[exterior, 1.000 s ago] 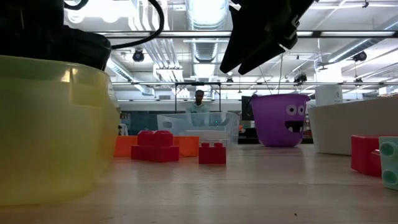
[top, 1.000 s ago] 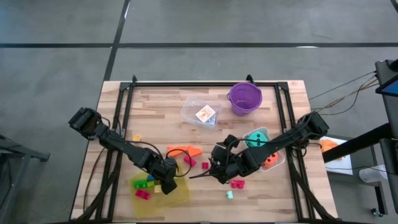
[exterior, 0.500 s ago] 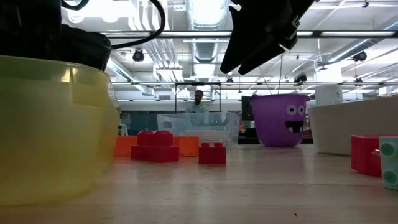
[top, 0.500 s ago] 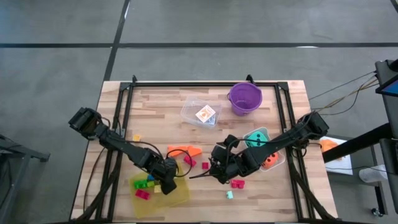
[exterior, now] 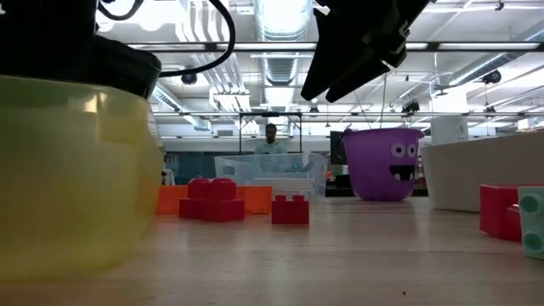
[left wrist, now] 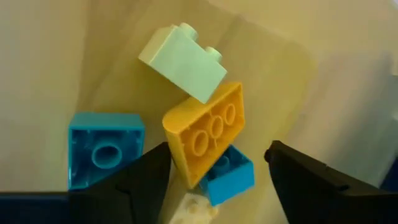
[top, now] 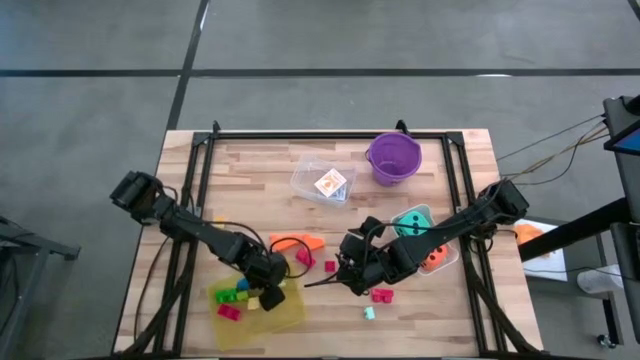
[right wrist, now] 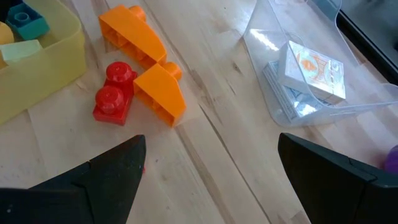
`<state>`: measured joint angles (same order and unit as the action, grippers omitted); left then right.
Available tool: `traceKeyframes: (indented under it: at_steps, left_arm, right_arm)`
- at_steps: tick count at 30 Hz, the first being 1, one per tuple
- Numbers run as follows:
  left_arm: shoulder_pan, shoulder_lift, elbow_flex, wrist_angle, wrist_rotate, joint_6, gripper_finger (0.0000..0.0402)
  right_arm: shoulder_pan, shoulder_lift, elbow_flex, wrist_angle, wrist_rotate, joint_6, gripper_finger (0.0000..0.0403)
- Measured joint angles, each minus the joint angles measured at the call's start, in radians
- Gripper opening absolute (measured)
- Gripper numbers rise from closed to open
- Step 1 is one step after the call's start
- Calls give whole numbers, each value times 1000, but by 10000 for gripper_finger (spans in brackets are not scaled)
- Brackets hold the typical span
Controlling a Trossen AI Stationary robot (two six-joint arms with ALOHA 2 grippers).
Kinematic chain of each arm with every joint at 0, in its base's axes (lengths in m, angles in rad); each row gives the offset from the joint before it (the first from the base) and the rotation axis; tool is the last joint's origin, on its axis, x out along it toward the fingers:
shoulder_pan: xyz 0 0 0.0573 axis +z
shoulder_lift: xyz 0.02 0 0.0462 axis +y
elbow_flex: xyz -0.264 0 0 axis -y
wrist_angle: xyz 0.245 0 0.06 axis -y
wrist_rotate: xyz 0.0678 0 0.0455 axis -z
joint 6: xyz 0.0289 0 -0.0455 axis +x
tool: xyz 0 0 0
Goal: Pick & Place Toys
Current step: Put the yellow game piece into the yellow bin
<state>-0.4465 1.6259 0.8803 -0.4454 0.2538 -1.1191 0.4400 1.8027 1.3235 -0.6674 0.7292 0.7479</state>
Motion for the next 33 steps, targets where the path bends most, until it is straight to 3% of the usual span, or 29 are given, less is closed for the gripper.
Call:
traceKeyframes:
  at_steps: [11,15,23,25,33]
  left_arm:
    - [33,-77,79,-182,0,60,321]
    - [43,-92,162,-369,-20,115,322]
    - [112,-101,344,-972,-375,-18,323]
    - [150,-116,328,-1021,-401,-20,323]
    - [409,-233,119,-942,-363,132,323]
  right_arm:
    - [0,0,0,-8,-5,0,360]
    - [0,0,0,-8,-5,-6,360]
    - [0,0,0,-7,-16,-10,360]
    - [0,0,0,-7,-31,-10,360]
    - [1,0,0,-5,-34,-19,360]
